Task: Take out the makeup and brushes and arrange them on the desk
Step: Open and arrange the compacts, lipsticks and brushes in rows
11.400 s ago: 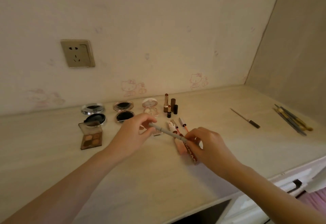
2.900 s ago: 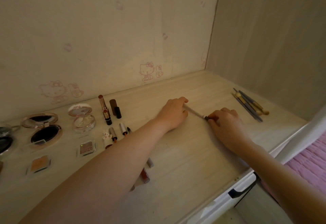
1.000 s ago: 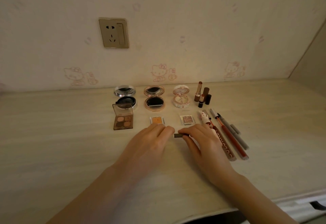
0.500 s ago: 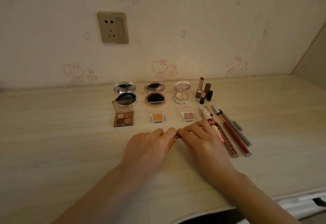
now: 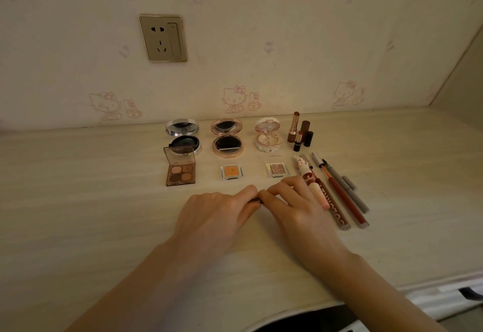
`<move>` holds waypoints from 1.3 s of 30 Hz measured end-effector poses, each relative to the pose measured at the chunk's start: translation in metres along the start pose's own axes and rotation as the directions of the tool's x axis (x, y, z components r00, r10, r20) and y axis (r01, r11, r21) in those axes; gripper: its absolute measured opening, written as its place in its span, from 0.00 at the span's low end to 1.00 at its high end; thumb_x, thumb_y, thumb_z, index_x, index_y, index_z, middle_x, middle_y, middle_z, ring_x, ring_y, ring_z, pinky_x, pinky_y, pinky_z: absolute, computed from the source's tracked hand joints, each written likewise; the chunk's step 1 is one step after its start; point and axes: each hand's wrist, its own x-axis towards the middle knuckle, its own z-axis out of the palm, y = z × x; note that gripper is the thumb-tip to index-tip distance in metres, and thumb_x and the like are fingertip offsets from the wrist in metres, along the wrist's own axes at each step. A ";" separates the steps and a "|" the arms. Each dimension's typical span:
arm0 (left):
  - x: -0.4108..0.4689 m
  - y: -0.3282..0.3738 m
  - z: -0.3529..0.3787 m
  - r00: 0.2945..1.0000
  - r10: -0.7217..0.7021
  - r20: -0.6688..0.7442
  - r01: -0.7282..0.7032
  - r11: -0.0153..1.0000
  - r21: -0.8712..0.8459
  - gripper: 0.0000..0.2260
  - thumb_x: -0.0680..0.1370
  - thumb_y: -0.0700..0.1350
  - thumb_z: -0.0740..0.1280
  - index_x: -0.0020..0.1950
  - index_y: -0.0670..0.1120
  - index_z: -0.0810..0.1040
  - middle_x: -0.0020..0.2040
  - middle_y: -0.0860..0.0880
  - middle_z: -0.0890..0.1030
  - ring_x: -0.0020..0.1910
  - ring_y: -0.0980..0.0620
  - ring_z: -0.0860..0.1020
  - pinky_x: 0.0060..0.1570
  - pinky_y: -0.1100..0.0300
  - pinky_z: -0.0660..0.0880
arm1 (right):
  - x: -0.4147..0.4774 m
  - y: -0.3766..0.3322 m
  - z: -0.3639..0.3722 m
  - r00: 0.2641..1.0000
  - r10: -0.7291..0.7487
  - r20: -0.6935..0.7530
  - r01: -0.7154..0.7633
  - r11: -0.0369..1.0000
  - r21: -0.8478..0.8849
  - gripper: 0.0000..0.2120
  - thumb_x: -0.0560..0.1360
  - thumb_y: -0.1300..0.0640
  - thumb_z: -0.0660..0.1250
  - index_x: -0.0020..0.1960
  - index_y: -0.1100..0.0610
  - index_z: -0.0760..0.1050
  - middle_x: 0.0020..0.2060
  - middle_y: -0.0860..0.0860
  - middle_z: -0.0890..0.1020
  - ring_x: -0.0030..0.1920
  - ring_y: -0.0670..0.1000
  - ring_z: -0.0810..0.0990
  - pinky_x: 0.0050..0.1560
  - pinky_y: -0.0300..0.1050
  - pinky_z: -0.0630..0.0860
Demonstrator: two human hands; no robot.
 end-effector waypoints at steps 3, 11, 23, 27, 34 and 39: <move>-0.001 -0.003 0.001 0.999 -0.023 0.024 0.023 1.000 0.003 0.20 0.76 0.66 0.40 0.56 0.60 0.65 0.29 0.56 0.71 0.30 0.55 0.74 0.29 0.58 0.66 | 0.000 0.001 0.000 1.000 -0.012 -0.008 0.012 1.000 0.018 0.17 0.70 0.67 0.73 0.57 0.58 0.79 0.49 0.51 0.78 0.53 0.52 0.72 0.51 0.40 0.68; 0.002 -0.004 -0.004 0.996 -0.076 0.041 0.079 0.991 -0.103 0.17 0.76 0.63 0.61 0.57 0.55 0.64 0.37 0.58 0.72 0.36 0.57 0.74 0.37 0.61 0.74 | 0.001 0.003 0.001 0.989 0.122 -0.084 -0.114 0.989 0.093 0.10 0.74 0.61 0.70 0.55 0.58 0.81 0.48 0.52 0.81 0.51 0.54 0.77 0.47 0.48 0.75; 0.005 -0.009 -0.003 0.984 -0.174 -0.028 0.155 0.930 -0.333 0.07 0.79 0.42 0.59 0.54 0.49 0.75 0.42 0.58 0.73 0.40 0.60 0.73 0.37 0.67 0.68 | 0.001 -0.001 -0.006 0.917 0.371 -0.148 -0.359 0.928 0.098 0.13 0.74 0.57 0.70 0.59 0.56 0.79 0.48 0.49 0.82 0.51 0.52 0.77 0.49 0.46 0.78; 0.013 -0.003 -0.004 0.966 -0.252 -0.059 0.193 0.853 -0.485 0.09 0.78 0.41 0.65 0.57 0.52 0.77 0.43 0.58 0.77 0.43 0.61 0.76 0.40 0.69 0.72 | 0.002 -0.002 -0.017 0.897 0.419 -0.140 -0.401 0.905 0.142 0.14 0.74 0.55 0.70 0.59 0.52 0.78 0.48 0.45 0.82 0.52 0.48 0.77 0.49 0.38 0.73; 0.024 0.017 -0.006 0.970 -0.234 -0.067 0.144 0.776 -0.614 0.09 0.77 0.44 0.66 0.46 0.59 0.71 0.35 0.54 0.79 0.31 0.56 0.78 0.30 0.64 0.73 | -0.003 0.008 -0.030 0.839 0.544 -0.017 -0.505 0.789 0.351 0.16 0.76 0.50 0.64 0.63 0.45 0.73 0.45 0.40 0.79 0.46 0.43 0.78 0.44 0.40 0.78; 0.035 0.036 -0.002 0.990 -0.141 -0.026 0.097 0.792 -0.602 0.06 0.79 0.47 0.60 0.48 0.59 0.73 0.39 0.55 0.77 0.35 0.52 0.76 0.32 0.55 0.73 | -0.013 0.020 -0.044 0.875 0.476 -0.083 -0.419 0.833 0.362 0.13 0.77 0.50 0.59 0.59 0.47 0.75 0.39 0.35 0.74 0.41 0.41 0.76 0.36 0.42 0.78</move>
